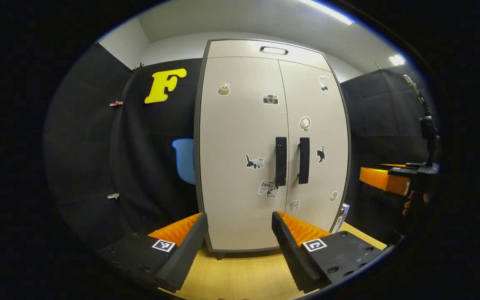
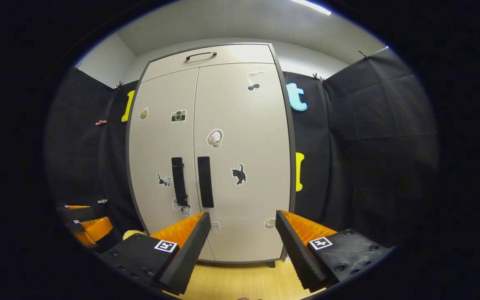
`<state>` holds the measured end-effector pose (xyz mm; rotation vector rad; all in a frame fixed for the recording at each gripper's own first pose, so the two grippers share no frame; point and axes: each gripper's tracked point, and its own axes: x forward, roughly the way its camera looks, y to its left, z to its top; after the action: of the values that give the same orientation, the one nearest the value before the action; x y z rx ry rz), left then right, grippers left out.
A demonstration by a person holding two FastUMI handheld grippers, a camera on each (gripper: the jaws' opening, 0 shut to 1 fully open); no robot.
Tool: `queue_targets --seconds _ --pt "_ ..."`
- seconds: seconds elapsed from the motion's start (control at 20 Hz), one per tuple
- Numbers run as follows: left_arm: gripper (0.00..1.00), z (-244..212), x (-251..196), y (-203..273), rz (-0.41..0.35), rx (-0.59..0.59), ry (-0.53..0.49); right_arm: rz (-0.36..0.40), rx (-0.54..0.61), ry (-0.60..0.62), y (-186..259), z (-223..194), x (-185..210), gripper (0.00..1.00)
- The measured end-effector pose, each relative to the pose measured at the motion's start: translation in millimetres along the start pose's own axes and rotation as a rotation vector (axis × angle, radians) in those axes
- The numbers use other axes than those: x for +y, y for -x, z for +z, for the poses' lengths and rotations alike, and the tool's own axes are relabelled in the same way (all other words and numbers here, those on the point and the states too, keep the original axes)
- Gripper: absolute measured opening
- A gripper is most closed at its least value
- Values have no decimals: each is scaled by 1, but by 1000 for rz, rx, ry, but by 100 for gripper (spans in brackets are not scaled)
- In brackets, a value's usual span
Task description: Open the right door of the double-door shoe cabinet with the right hand, and open the left door with the left hand.
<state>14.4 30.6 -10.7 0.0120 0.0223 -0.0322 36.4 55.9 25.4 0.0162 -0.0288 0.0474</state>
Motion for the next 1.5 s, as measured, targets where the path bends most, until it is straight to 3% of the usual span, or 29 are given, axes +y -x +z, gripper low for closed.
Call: queue_targets --seconds 0.2,0.45,0.85,1.25,1.5 --pt "95 -6 11 5 19 5 -38 24 25 9 -22 -1 19 99" --pt "95 -12 21 13 28 24 33 63 6 -18 -56 20 46 98" --pt "95 -26 63 25 133 45 51 102 3 -38 -116 39 78 99" --pt "95 -49 98 40 233 104 65 47 72 -17 -171 11 80 99" --pt "95 -63 101 46 246 137 91 19 111 -18 -185 -6 79 98"
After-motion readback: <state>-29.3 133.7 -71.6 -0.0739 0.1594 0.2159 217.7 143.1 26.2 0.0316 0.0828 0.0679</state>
